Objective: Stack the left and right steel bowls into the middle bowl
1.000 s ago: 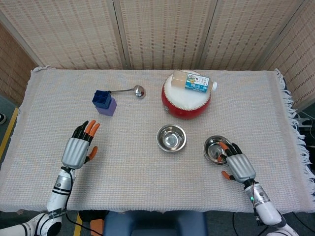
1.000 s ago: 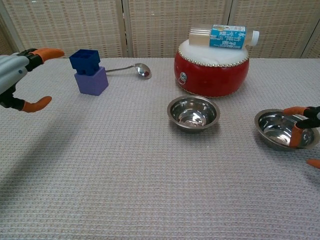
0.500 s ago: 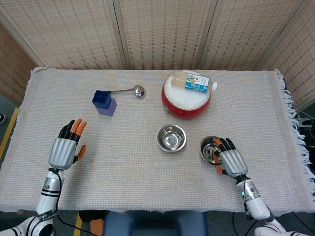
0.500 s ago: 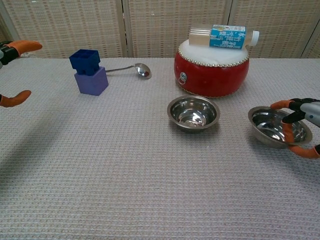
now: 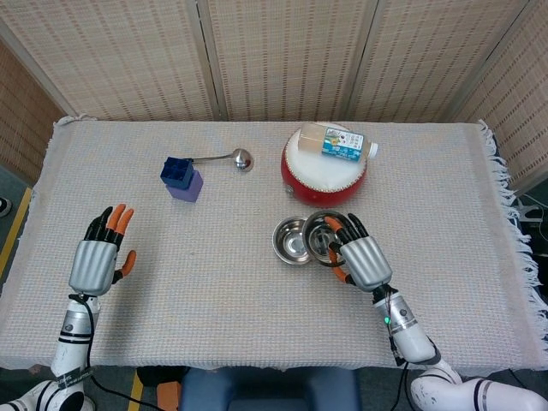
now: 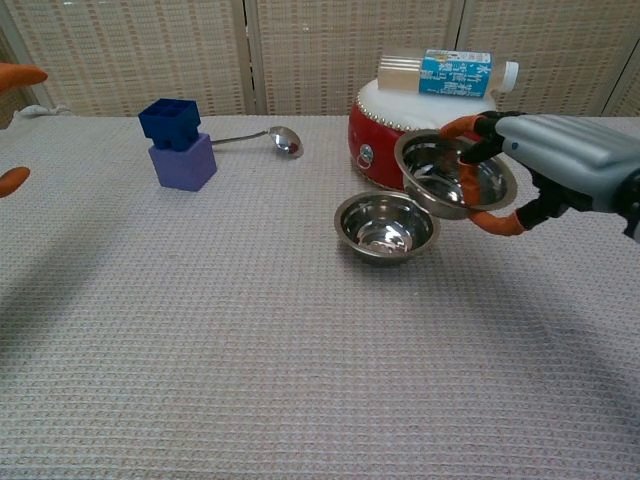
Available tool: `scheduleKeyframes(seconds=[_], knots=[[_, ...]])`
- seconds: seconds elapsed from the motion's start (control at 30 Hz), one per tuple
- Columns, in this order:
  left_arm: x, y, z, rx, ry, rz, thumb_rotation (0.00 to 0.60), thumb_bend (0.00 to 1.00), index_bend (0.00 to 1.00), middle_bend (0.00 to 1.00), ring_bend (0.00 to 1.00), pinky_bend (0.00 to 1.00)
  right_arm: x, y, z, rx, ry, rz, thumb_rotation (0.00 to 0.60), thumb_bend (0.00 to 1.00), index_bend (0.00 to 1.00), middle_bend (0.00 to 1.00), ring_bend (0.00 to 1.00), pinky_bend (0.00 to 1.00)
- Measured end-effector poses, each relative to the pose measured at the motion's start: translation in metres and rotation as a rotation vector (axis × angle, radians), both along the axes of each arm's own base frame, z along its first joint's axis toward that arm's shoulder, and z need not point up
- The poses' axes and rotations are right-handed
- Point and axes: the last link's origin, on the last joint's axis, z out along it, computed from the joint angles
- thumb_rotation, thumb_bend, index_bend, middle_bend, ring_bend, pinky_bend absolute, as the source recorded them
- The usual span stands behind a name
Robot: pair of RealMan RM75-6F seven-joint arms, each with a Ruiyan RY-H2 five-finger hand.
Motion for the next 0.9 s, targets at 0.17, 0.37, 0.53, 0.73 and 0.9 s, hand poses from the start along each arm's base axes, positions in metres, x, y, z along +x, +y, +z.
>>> scheduleKeyframes(seconds=[0.17,0.37,0.53,0.73,0.9], knots=[[-0.008,-0.004,0.009,0.02,0.002,0.02,0.6,0.41,0.0,0.0,0.0,0.15,0.023,-0.018,-0.03,0.054,0.009,-0.002,0.6,0.31,0.17,0.07,0.0,0.0],[-0.016,-0.007,0.018,0.026,-0.001,0.052,0.6,0.41,0.0,0.0,0.0,0.15,0.02,-0.017,-0.033,0.104,0.083,-0.006,0.6,0.06,0.0,0.0,0.0,0.0],[-0.014,-0.013,0.02,0.009,-0.02,0.051,0.6,0.41,0.0,0.0,0.0,0.15,0.006,0.0,-0.002,0.061,0.105,-0.011,0.6,0.04,0.0,0.0,0.0,0.0],[-0.028,-0.045,0.026,-0.082,-0.012,0.09,0.6,0.41,0.0,0.0,0.0,0.13,-0.043,0.035,0.054,-0.096,0.152,-0.086,0.6,0.04,0.0,0.0,0.0,0.0],[-0.049,-0.088,0.03,-0.15,-0.033,0.196,0.6,0.41,0.0,0.0,0.0,0.12,-0.1,0.088,0.094,-0.223,0.181,-0.209,0.6,0.04,0.0,0.0,0.0,0.0]])
